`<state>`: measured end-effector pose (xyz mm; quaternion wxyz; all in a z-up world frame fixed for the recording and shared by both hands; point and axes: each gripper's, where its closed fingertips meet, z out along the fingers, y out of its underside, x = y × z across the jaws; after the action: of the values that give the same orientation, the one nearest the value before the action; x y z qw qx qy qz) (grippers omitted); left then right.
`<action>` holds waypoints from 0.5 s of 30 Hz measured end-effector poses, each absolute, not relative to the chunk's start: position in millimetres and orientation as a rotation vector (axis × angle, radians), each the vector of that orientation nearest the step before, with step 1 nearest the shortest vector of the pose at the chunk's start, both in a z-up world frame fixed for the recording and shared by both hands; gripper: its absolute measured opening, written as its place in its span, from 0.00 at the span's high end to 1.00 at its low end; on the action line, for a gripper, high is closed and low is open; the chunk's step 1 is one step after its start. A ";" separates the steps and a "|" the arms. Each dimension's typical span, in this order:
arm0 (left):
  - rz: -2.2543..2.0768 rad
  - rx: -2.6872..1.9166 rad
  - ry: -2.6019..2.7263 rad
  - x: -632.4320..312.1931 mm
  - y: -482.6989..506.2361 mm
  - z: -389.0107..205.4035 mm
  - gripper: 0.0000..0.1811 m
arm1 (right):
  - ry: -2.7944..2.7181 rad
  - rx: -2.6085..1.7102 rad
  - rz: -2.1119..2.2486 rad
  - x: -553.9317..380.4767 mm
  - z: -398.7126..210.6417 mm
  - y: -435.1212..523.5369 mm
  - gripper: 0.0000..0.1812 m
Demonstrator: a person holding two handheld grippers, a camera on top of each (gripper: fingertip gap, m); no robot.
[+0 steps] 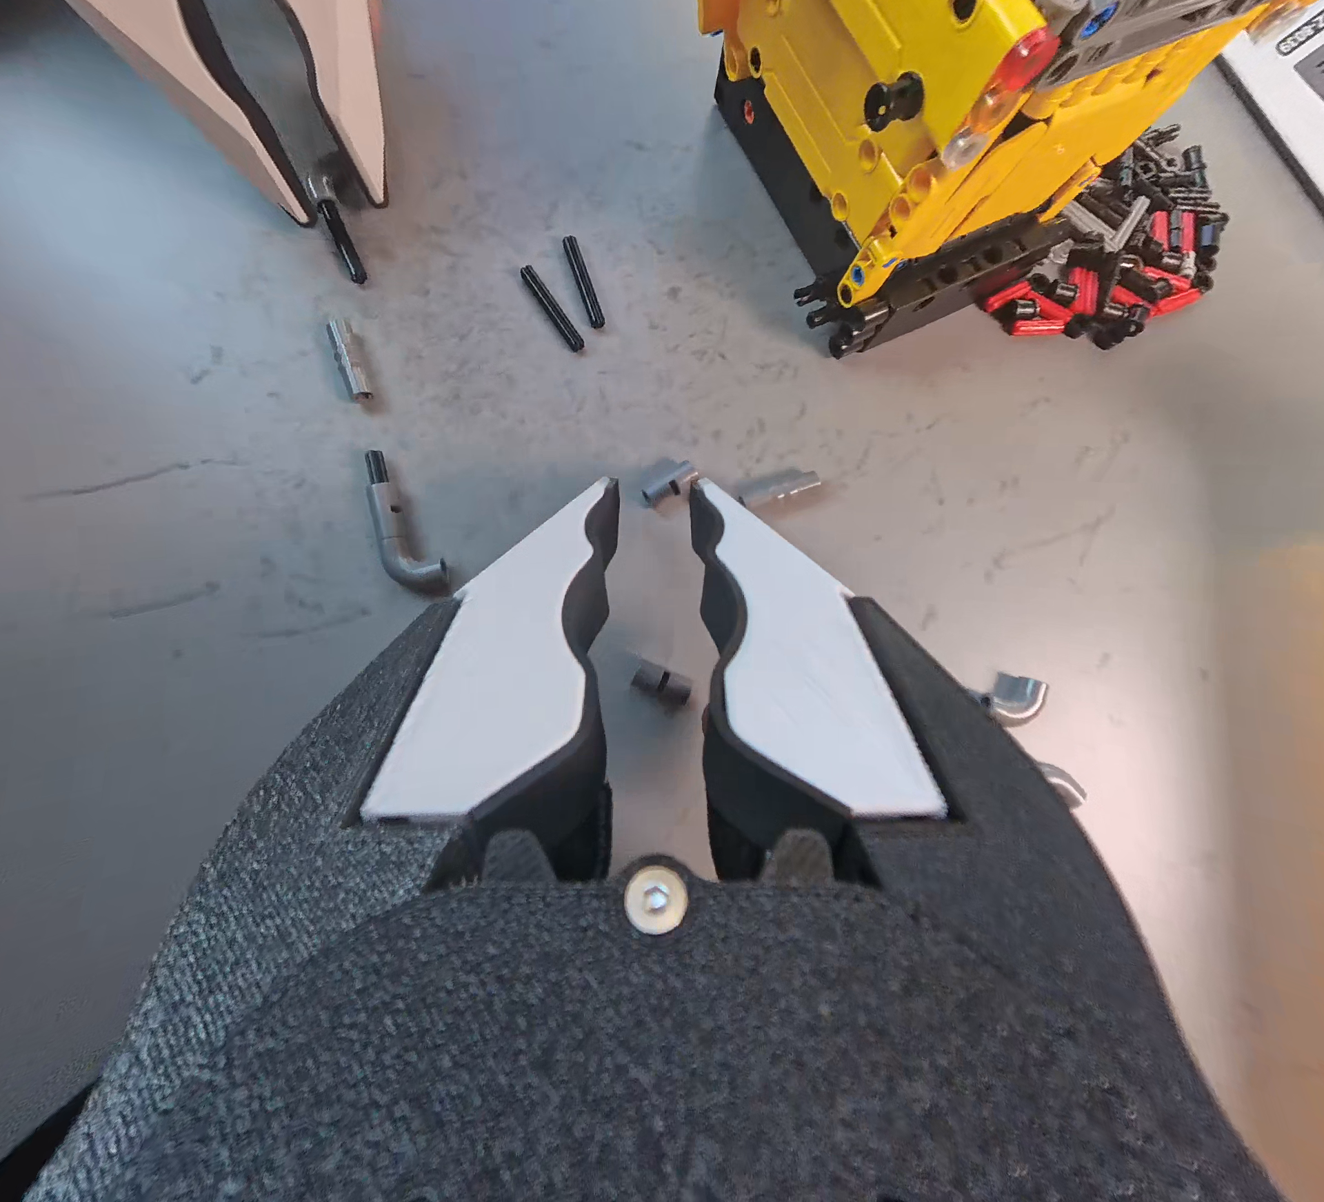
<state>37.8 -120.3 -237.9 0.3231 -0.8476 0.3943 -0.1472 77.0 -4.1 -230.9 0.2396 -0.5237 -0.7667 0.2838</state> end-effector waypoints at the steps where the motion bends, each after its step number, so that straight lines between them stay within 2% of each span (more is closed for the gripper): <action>1: -0.386 -2.223 1.030 36.2 -120.8 -236.1 0.91 | -2.100 -1.441 0.776 76.1 -231.6 -4.4 0.89; 15: -0.387 -2.242 1.007 21.5 -126.7 -235.1 0.90 | -2.131 -1.450 0.762 74.9 -238.9 -8.0 0.94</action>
<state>21.5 -126.7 -235.1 0.3211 -0.8534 0.3834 -0.1472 74.9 -8.0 -238.9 0.2250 -0.5257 -0.7725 0.2763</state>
